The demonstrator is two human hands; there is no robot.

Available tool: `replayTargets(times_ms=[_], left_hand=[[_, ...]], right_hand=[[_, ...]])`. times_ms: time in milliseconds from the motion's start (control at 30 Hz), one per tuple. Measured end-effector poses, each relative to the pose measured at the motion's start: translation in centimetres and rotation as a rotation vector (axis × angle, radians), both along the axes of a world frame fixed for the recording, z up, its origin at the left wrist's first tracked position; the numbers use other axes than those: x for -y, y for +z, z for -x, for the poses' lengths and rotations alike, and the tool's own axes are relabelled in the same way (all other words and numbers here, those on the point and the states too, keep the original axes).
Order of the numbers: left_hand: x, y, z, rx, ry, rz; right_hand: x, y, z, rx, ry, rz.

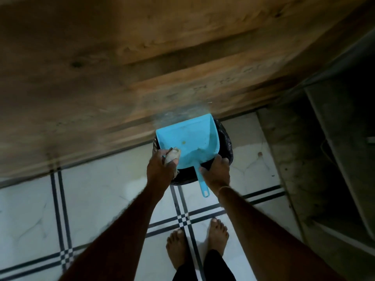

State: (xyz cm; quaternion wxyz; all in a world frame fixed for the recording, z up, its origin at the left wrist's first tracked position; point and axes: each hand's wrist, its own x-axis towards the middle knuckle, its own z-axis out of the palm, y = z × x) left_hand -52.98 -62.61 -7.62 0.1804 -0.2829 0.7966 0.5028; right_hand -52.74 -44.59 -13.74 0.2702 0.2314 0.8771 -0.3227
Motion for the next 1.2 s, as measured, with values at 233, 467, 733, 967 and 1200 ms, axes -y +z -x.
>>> replayTargets(times_ms=[233,467,733,967,1200], left_hand=[[-0.6,11.3,0.5,0.273,-0.222,-0.444],[-4.1,29.2,1.3,0.31,-0.274,-0.613],[-12.3,49.0,-0.9,0.067,-0.562,-0.578],[-23.1,59.3,-1.8,-0.188,-0.526,-0.604],[-32.8,63.2,-2.2,-0.323,-0.58,-0.571]], right_hand=[[-2.3,16.5,-1.4,-0.333,0.303,0.445],[-5.7,34.5,-2.5,-0.349,-0.11,0.776],[-11.0,52.4,-7.4,-0.537,-0.52,0.869],[-19.2,63.1,-10.5,-0.707,-0.706,0.925],[-27.4,68.5,-12.8,-1.048,-0.759,0.686]])
